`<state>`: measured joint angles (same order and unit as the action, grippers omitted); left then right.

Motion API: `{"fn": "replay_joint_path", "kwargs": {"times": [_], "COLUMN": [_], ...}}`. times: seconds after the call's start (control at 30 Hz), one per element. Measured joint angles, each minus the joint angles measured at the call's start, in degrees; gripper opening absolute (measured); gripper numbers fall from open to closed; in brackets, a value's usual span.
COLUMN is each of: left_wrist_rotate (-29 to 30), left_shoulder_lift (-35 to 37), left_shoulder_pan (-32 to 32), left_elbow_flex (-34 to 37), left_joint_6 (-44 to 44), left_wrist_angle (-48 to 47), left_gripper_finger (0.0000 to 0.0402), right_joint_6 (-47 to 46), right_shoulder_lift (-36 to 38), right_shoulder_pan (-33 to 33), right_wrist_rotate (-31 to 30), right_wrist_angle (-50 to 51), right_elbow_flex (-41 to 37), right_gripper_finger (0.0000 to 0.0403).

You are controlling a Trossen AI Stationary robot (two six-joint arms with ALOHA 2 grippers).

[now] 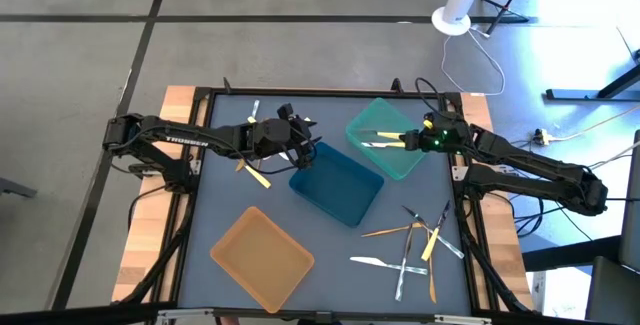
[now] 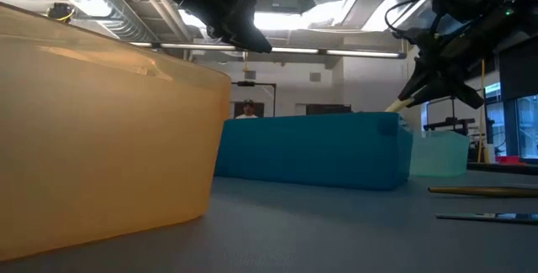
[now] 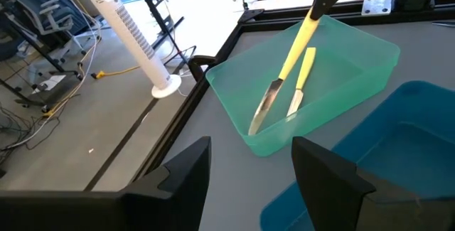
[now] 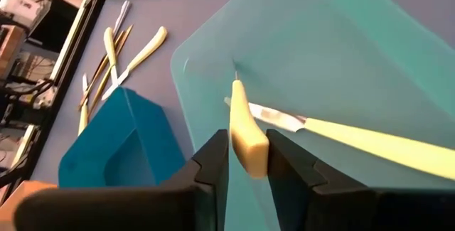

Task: Sort silverware by color (type)
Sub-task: Put the right yellow knife into the light blue bin

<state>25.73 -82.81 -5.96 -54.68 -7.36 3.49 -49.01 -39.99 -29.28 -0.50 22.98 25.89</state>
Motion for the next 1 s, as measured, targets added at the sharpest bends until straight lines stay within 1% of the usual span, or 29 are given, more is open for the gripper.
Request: {"fn": "replay_joint_path", "kwargs": {"times": [0.17, 0.67, 0.77, 1.0], "left_wrist_rotate": [-1.2, -1.2, -1.2, -1.4], "left_shoulder_lift": [0.0, 0.0, 0.0, 0.0], "left_shoulder_pan": [0.0, 0.0, 0.0, 0.0], "left_elbow_flex": [0.0, 0.0, 0.0, 0.0], "left_joint_6": [1.2, 1.3, 1.3, 1.3], "left_wrist_angle": [0.0, 0.0, 0.0, 0.0], "left_gripper_finger": [0.0191, 0.0191, 0.0191, 0.0191], "right_joint_6": [0.0, 1.4, 1.4, 2.9], "right_shoulder_lift": [0.0, 0.0, 0.0, 0.0], "right_shoulder_pan": [0.0, 0.0, 0.0, 0.0], "right_wrist_rotate": [-0.5, -0.4, -0.4, -1.5], "right_wrist_angle": [0.0, 0.1, 1.8, 2.4], "right_elbow_flex": [0.0, 0.0, 0.0, 0.0], "right_gripper_finger": [0.0081, 0.0083, 0.0102, 0.0179]}}
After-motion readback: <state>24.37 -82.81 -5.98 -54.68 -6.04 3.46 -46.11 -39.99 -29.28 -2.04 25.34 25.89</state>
